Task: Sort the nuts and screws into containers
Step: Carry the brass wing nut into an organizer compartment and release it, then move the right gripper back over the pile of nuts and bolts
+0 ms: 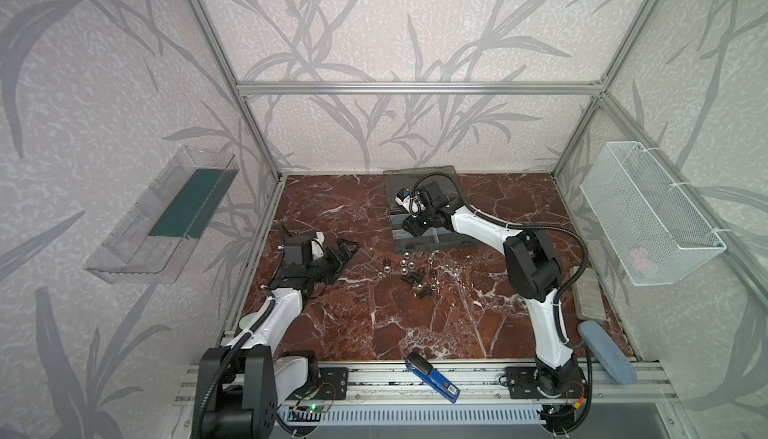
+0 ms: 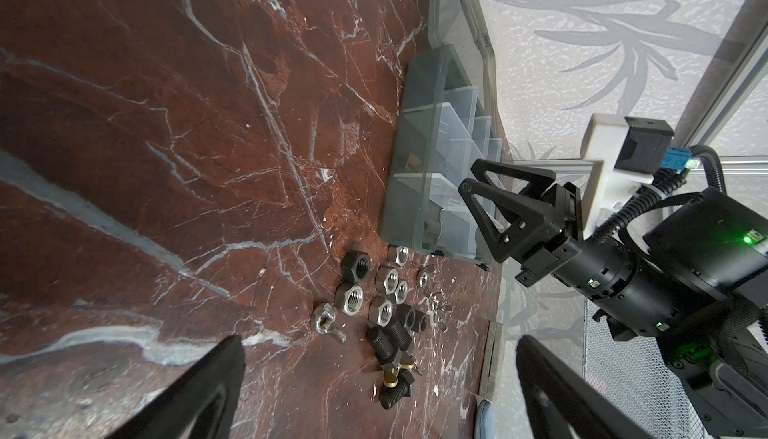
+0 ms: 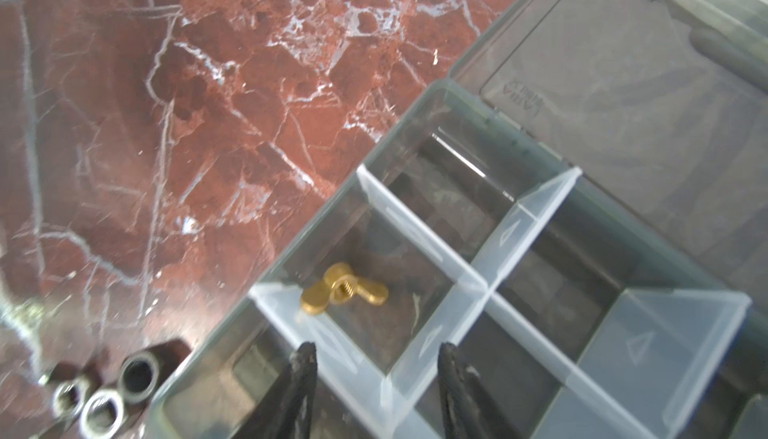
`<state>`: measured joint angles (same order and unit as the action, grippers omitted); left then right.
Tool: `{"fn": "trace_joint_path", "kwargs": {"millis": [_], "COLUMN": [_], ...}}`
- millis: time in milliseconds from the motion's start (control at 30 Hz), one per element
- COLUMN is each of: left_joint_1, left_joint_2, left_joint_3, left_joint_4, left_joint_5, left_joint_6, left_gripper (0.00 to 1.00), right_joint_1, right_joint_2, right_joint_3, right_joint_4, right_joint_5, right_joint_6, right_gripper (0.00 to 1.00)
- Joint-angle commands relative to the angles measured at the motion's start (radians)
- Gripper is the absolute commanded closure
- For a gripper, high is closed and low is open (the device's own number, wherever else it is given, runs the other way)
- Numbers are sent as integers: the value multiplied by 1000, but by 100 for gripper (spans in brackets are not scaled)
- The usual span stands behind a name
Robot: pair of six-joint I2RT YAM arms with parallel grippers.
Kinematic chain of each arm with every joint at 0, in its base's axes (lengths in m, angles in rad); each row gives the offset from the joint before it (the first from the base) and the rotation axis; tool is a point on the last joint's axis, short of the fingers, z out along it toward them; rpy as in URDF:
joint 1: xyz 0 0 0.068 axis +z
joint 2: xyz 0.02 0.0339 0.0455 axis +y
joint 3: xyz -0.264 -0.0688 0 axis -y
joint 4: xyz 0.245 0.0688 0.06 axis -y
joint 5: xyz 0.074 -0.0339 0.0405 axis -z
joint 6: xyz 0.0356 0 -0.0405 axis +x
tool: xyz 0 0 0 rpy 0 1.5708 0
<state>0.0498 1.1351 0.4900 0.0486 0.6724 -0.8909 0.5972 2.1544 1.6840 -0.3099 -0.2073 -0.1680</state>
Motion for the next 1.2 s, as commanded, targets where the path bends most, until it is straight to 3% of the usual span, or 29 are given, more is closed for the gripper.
{"fn": "trace_joint_path", "kwargs": {"millis": [0,233,467,633,833,967,1167], "left_joint_1": [5,1,-23,-49,-74,-80,-82], "left_joint_2": [0,-6,22,56,85,97,98], "left_joint_3": [-5,23,38,49,59,59,55], "left_joint_4": [10,-18,-18,-15,-12,2,2], "left_joint_5": [-4,-7,-12,-16,-30,-29,-25], "left_joint_6": [1,14,12,6,4,-3,-2], "left_gripper": [0,0,0,0,1,1,0], "right_joint_1": [-2,8,29,83,114,144,159], "right_joint_2": [-157,-381,-574,-670,-715,-689,-609], "right_joint_3": [-31,-155,-400,-588,-734,-753,-687], "right_joint_4": [2,-154,-259,-244,-155,-104,-123], "right_joint_5": [-43,-53,-32,28,-3,-9,23], "right_joint_6": [1,86,240,321,434,410,261], "right_gripper": [50,49,49,48,48,48,49]}}
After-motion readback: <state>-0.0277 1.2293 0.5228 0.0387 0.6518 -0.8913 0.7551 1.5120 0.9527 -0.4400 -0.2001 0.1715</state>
